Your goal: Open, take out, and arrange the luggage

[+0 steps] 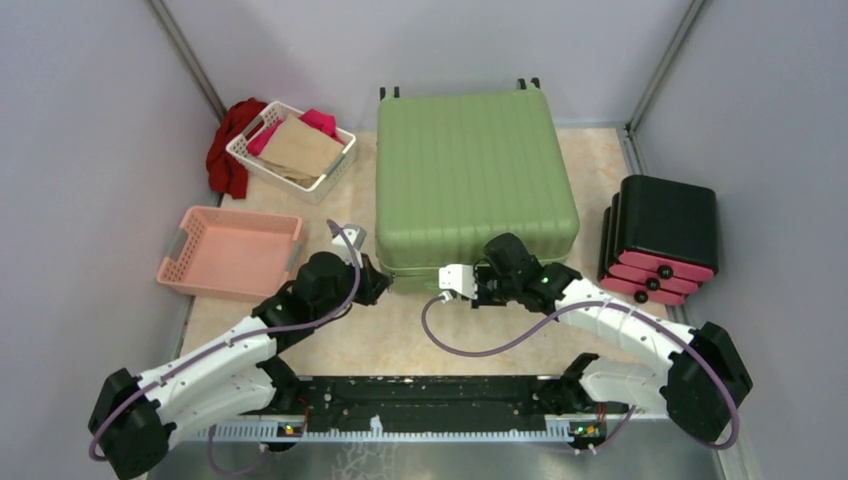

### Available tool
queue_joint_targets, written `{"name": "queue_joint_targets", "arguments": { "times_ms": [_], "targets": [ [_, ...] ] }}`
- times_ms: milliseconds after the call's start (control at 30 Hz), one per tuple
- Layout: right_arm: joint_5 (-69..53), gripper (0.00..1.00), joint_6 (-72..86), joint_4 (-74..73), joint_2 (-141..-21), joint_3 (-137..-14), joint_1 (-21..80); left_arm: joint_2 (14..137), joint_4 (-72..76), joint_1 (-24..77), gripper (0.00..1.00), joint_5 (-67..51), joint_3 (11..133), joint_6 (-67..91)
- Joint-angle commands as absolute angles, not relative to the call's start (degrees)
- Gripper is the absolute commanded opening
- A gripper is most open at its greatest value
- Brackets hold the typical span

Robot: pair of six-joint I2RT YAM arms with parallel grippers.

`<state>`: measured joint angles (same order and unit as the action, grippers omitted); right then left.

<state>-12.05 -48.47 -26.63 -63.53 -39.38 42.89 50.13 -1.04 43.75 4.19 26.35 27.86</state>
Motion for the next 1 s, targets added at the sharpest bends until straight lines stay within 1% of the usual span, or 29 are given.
{"name": "queue_joint_targets", "arguments": {
  "times_ms": [0, 100, 333, 467, 633, 800, 967],
  "targets": [
    [-10.0, 0.00, -46.3, -43.9, -60.2, -37.0, 41.4, 50.1, -8.4, 42.2, 0.00, 15.1, 25.1, 21.8],
    [-9.9, 0.00, -46.4, -44.5, -59.8, -37.3, 41.0, 49.5, -8.8, 42.2, 0.00, 14.8, 24.5, 23.1],
    [-10.4, 0.00, -46.8, -45.4, -58.5, -37.0, 39.9, 48.3, -13.7, 42.2, 0.00, 12.4, 23.1, 32.1],
    [-10.5, 0.00, -46.6, -45.1, -58.4, -36.6, 39.9, 48.6, -16.6, 42.2, 0.00, 13.3, 22.9, 36.0],
    [-10.5, 0.00, -46.2, -44.6, -58.5, -36.2, 39.8, 49.9, -19.1, 42.2, 0.00, 18.8, 24.1, 39.9],
    [-10.3, 0.00, -46.0, -44.6, -58.1, -35.7, 39.8, 52.7, -19.3, 42.1, 0.00, 24.7, 26.2, 40.4],
    [-10.4, 0.00, -45.6, -44.4, -58.2, -35.6, 39.8, 56.3, -19.3, 42.1, 0.00, 27.9, 28.6, 39.4]
  ]
}}
